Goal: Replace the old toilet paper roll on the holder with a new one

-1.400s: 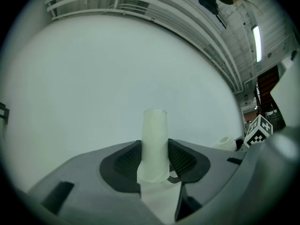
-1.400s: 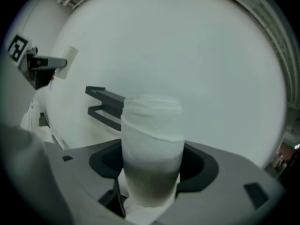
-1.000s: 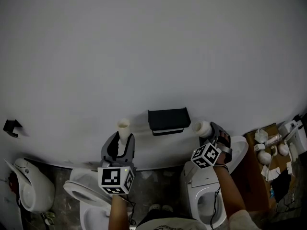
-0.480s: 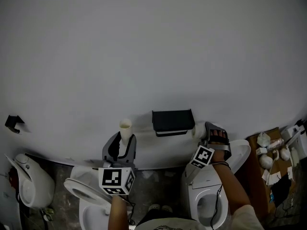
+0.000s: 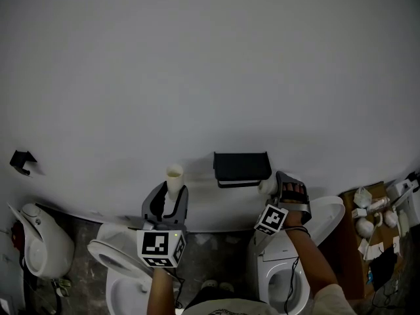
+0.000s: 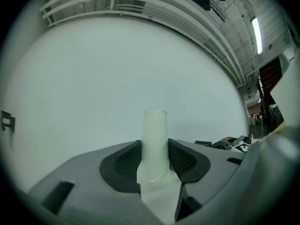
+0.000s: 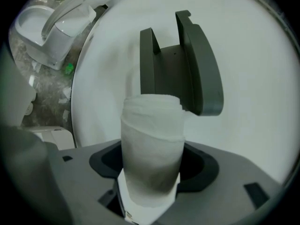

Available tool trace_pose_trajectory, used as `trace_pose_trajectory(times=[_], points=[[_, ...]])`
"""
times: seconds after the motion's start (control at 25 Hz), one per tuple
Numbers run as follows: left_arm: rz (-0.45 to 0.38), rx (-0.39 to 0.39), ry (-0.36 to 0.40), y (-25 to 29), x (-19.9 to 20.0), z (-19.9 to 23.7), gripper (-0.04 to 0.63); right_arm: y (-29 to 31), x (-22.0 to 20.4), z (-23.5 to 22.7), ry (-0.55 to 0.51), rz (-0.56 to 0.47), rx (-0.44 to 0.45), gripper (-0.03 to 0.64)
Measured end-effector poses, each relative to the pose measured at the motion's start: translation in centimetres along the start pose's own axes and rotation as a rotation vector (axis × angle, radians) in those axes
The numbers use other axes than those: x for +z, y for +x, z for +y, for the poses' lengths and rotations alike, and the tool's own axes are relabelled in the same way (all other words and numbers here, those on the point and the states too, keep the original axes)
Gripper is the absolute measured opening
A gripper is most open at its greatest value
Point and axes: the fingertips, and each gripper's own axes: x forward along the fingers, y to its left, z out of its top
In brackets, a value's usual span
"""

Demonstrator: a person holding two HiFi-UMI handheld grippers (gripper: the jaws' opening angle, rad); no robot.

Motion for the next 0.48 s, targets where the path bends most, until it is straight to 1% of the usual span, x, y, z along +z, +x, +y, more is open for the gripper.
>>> trace_pose_trajectory(times=[0.28, 0.48], points=[[0.003, 0.041, 0.000, -1.7, -0.1, 1.4, 0.183, -0.3, 2.7, 0.4, -0.011, -0.038, -0.018, 0.307], [0.011, 0.078, 0.007, -3.2, -0.2, 2.6, 0.183, -0.3, 3.7, 0.9, 0.028, -0.042, -0.017, 0.307]])
